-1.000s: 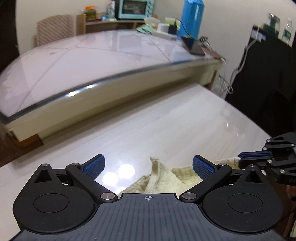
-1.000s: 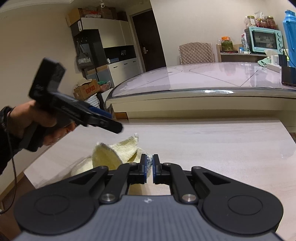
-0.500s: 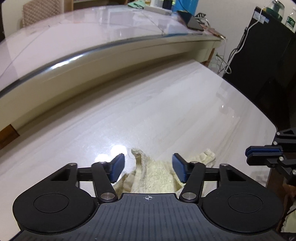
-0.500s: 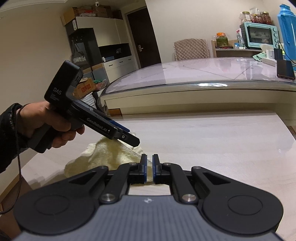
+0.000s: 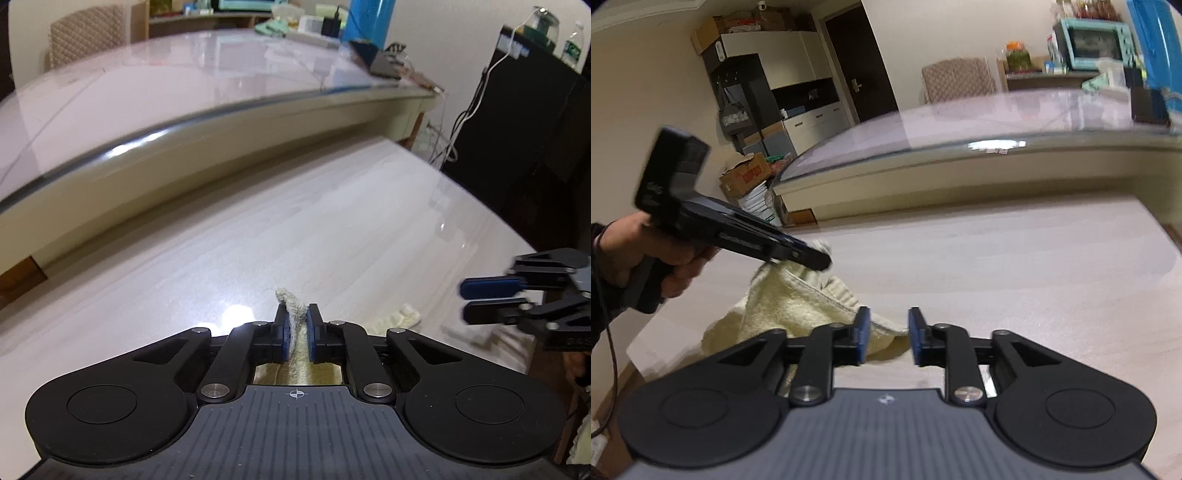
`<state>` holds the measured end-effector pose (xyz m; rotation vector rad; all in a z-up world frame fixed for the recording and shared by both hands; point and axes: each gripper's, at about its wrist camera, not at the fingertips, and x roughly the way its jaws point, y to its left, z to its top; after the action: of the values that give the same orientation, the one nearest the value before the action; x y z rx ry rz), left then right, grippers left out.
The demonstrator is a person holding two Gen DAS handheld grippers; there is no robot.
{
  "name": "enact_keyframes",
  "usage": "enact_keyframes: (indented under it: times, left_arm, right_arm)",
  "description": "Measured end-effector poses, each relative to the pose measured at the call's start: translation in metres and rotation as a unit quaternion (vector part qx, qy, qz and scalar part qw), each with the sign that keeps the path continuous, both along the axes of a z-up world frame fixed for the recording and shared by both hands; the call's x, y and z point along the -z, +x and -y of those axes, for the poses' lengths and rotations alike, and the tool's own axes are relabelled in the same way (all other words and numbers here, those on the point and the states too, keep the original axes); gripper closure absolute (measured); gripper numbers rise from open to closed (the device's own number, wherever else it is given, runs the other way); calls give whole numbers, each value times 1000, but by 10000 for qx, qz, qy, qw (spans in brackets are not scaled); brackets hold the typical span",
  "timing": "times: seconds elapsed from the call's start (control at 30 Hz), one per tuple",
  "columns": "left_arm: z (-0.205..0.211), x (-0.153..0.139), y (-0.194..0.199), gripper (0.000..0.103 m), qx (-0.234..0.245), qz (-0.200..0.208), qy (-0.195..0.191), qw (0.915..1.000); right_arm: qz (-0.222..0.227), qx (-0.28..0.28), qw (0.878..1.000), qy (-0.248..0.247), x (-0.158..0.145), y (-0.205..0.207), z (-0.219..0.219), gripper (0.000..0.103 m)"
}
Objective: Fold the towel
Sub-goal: 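Hold two corners and spread the towel flat on the table with both grippers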
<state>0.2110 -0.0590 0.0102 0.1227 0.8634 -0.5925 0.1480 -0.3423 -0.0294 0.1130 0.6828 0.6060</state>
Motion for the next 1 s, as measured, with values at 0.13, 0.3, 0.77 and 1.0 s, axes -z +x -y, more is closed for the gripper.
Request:
enact_keyframes:
  times: [0.13, 0.3, 0.77, 1.0]
  left_arm:
    - [-9, -9, -11, 94, 13, 98, -49, 9999]
    - [-19, -15, -20, 94, -39, 146, 45, 9999]
    - [-33, -9, -29, 94, -307, 90, 16, 9995]
    - [-50, -30, -35, 94, -707, 352, -213, 9966]
  right_arm:
    - [165, -480, 9982, -332, 4, 4, -8, 68]
    - [976, -1769, 9668, -1566, 1, 2, -35, 60]
    - [1455, -3944, 8577, -2961, 11, 27, -69, 99]
    - [1695, -3533, 8689, -3023, -17, 16, -60, 101]
